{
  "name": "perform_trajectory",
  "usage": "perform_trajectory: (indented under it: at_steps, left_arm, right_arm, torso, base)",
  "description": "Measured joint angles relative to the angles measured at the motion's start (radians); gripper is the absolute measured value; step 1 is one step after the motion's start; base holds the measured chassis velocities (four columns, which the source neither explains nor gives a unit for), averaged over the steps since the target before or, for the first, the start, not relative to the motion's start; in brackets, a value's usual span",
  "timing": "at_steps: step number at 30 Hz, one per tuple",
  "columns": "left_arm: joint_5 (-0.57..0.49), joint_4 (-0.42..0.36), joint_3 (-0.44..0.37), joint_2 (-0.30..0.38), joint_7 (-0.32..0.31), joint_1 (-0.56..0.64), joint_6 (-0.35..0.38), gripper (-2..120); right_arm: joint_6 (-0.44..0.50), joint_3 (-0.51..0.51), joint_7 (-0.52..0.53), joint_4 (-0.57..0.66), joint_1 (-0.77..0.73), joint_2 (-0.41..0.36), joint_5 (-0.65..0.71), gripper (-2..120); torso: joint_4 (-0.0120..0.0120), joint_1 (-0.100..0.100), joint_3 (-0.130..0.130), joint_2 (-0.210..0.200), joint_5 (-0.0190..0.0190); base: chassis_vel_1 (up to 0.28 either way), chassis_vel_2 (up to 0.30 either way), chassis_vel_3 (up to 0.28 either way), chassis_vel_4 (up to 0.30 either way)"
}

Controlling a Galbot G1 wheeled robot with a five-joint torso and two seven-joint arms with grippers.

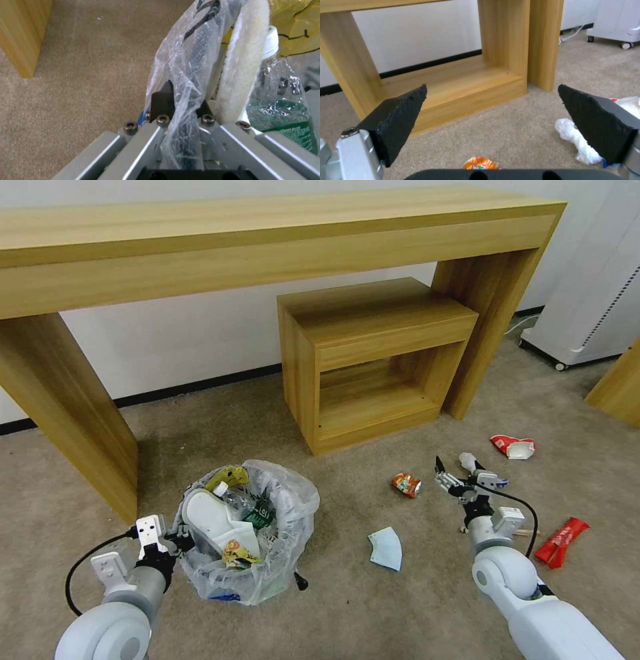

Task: Pick up the trash bin and place the garbage on the floor into it.

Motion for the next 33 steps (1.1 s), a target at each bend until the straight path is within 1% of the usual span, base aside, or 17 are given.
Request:
perform_trajectory:
  at_steps: [15,21,22,25,33]
  left_arm:
    - [0.005,-0.03,-0.02,-0.008,0.002,0.017,-0.005,1]
    - [0.016,-0.041,-0.028,-0.011,0.006,0.034,-0.011,1]
    - [0.017,-0.045,-0.031,-0.012,0.006,0.036,-0.012,1]
    - [0.02,-0.048,-0.031,-0.017,0.006,0.04,-0.012,1]
    - [0.03,-0.049,-0.032,-0.02,0.01,0.051,-0.018,1]
  right_arm:
    - [-0.001,-0.015,-0.004,-0.007,0.023,0.006,0.002,100]
    - [-0.014,-0.026,-0.006,-0.008,0.011,-0.007,0.025,100]
    - [-0.026,-0.029,-0.006,-0.006,0.007,-0.012,0.036,100]
    - [-0.067,-0.033,0.001,0.004,0.007,-0.016,0.07,100]
    - [-0.118,-0.039,0.01,0.002,0.011,-0.017,0.098,100]
  torso:
    - [0.0,0.0,0.0,0.0,0.0]
    - [0.0,0.0,0.0,0.0,0.0]
    - [-0.0003,0.0,0.0,0.0,0.0001]
    - [0.0,0.0,0.0,0.0,0.0]
    - [0.0,0.0,0.0,0.0,0.0001]
  base:
    - [0.0,0.0,0.0,0.0]
    - [0.0,0.0,0.0,0.0]
    - [0.0,0.0,0.0,0.0]
    - [0.0,0.0,0.0,0.0]
    - [0.0,0.0,0.0,0.0]
